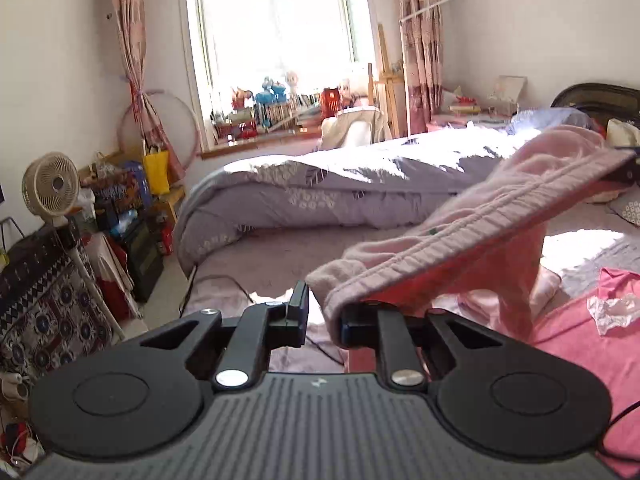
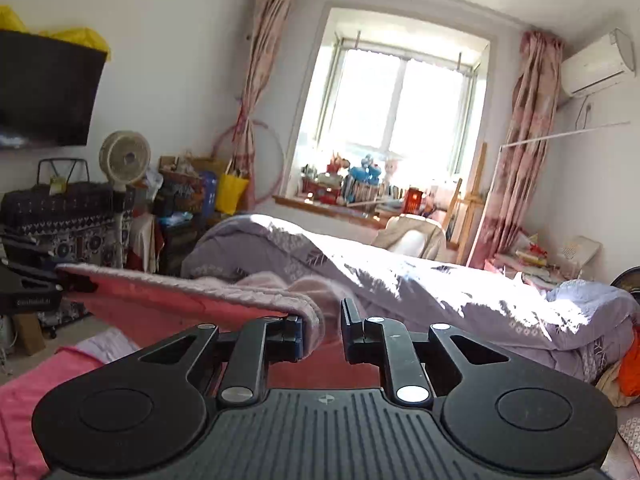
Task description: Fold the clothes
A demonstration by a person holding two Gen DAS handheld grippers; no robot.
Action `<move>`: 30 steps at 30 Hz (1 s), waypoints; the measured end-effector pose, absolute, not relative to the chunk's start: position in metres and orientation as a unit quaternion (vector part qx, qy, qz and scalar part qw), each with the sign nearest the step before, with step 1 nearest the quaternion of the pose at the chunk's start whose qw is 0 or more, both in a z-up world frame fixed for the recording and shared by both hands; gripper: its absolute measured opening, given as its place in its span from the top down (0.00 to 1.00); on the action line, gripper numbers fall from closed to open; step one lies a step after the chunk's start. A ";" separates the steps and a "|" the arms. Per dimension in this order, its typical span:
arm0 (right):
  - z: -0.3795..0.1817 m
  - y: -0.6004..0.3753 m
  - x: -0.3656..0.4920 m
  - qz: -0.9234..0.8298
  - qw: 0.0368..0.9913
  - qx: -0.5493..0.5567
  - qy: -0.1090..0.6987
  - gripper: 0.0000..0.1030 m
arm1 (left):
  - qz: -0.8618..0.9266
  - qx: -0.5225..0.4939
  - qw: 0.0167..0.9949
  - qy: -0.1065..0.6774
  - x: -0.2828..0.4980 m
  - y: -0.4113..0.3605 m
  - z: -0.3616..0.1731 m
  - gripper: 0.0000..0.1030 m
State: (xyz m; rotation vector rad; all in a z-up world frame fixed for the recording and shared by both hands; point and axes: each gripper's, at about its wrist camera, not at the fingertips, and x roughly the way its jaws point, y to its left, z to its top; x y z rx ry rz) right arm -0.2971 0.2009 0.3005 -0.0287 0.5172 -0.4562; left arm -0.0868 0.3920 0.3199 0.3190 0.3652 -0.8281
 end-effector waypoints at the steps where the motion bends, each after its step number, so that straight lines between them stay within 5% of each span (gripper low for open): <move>1: 0.267 0.203 -0.302 -0.202 0.923 0.020 0.327 0.82 | -0.399 0.154 0.886 0.179 -0.087 0.393 0.318 0.74; 4: 0.165 0.223 -0.321 -0.135 0.834 0.116 0.523 0.84 | -0.401 0.155 0.883 0.191 -0.088 0.394 0.311 0.78; 6: 0.141 0.241 -0.331 -0.112 0.810 0.114 0.564 0.86 | -0.402 0.156 0.881 0.198 -0.088 0.395 0.306 0.79; 9: 0.180 0.223 -0.309 -0.155 0.855 0.090 0.487 0.86 | -0.403 0.157 0.877 0.209 -0.089 0.397 0.300 0.79; 13: 0.290 0.212 -0.309 -0.227 0.952 -0.036 0.202 0.83 | -0.404 0.170 0.868 0.235 -0.095 0.402 0.283 0.73; 15: 0.310 0.214 -0.319 -0.239 0.960 -0.072 0.125 0.76 | -0.402 0.197 0.853 0.267 -0.107 0.410 0.261 0.64; 17: 0.290 0.205 -0.317 -0.225 0.955 -0.057 0.185 0.77 | -0.400 0.225 0.837 0.299 -0.120 0.419 0.239 0.64; 23: 0.113 0.240 -0.336 -0.147 0.856 0.069 0.490 0.82 | -0.387 0.303 0.777 0.392 -0.157 0.444 0.173 0.63; 28: 0.081 0.291 -0.371 -0.137 0.818 0.117 0.547 0.82 | -0.372 0.365 0.717 0.463 -0.188 0.465 0.118 0.60; 30: 0.077 0.303 -0.378 -0.132 0.811 0.125 0.557 0.82 | -0.368 0.380 0.702 0.477 -0.196 0.472 0.104 0.51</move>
